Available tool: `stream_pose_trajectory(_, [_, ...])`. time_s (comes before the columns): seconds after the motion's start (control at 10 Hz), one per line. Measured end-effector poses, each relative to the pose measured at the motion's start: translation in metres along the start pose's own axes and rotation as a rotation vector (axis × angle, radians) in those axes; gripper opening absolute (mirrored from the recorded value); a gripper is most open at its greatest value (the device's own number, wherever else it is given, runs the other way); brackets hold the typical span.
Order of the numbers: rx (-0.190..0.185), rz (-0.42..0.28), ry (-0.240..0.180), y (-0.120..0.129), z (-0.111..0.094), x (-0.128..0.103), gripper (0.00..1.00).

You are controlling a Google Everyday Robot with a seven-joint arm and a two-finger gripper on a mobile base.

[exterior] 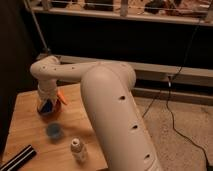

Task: Place the white sponge in the ceramic bowl

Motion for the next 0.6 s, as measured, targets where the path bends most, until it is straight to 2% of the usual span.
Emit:
stream_pose_trajectory(0.2, [0.012,0.002,-0.007,0.0,0.0047,0.0018,0.75])
stream_pose_trajectory(0.3, [0.017,0.002,-0.007,0.0003,0.0074,0.0034,0.8])
stream_pose_trajectory(0.6, [0.023,0.002,-0.017,0.0026,0.0118,0.0045,0.8])
